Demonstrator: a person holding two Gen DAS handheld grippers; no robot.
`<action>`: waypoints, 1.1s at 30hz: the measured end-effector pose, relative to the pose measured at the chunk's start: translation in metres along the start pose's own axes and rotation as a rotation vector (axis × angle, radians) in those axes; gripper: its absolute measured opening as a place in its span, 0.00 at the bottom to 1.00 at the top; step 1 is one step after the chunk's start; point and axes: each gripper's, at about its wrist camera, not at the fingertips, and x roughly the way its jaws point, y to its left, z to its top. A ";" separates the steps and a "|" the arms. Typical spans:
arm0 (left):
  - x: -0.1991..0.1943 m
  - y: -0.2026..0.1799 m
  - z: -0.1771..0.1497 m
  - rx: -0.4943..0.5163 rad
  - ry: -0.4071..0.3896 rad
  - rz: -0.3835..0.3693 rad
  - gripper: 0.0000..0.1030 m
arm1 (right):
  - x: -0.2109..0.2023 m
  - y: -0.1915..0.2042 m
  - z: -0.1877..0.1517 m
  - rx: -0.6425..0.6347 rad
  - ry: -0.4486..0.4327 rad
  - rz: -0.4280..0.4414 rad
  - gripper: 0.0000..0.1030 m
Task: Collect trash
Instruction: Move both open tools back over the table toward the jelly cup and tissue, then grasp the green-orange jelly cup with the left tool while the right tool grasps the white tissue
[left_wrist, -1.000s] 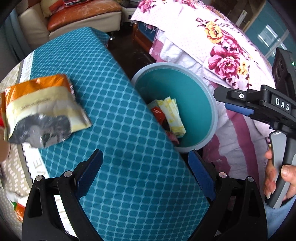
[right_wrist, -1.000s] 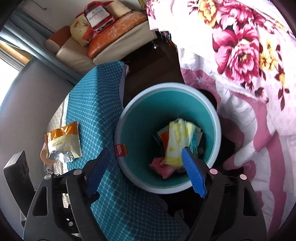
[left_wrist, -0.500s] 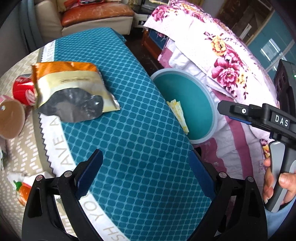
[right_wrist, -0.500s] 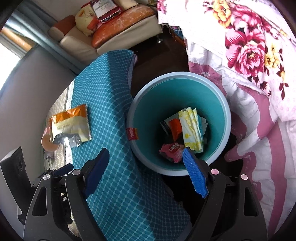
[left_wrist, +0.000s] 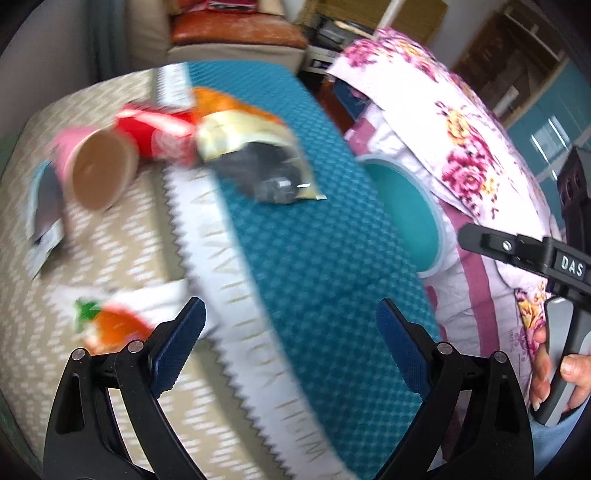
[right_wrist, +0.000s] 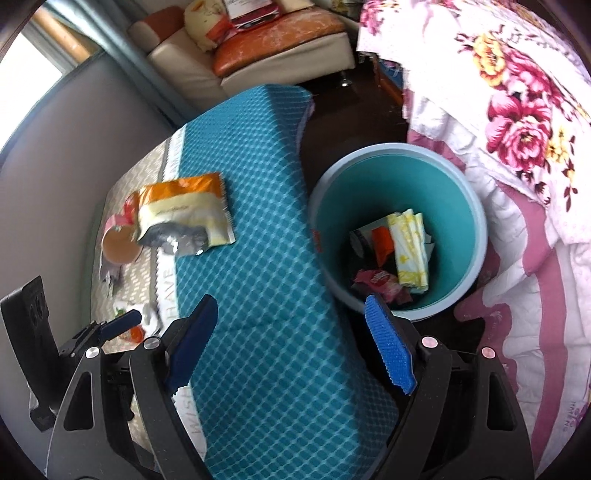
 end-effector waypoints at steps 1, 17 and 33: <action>-0.004 0.011 -0.003 -0.018 -0.005 0.011 0.91 | 0.003 0.009 -0.002 -0.015 0.011 0.004 0.76; -0.031 0.117 -0.047 -0.193 -0.071 0.143 0.90 | 0.051 0.080 -0.028 -0.159 0.147 0.027 0.83; -0.004 0.097 -0.037 -0.113 -0.058 0.201 0.66 | 0.067 0.079 -0.023 -0.154 0.175 0.042 0.83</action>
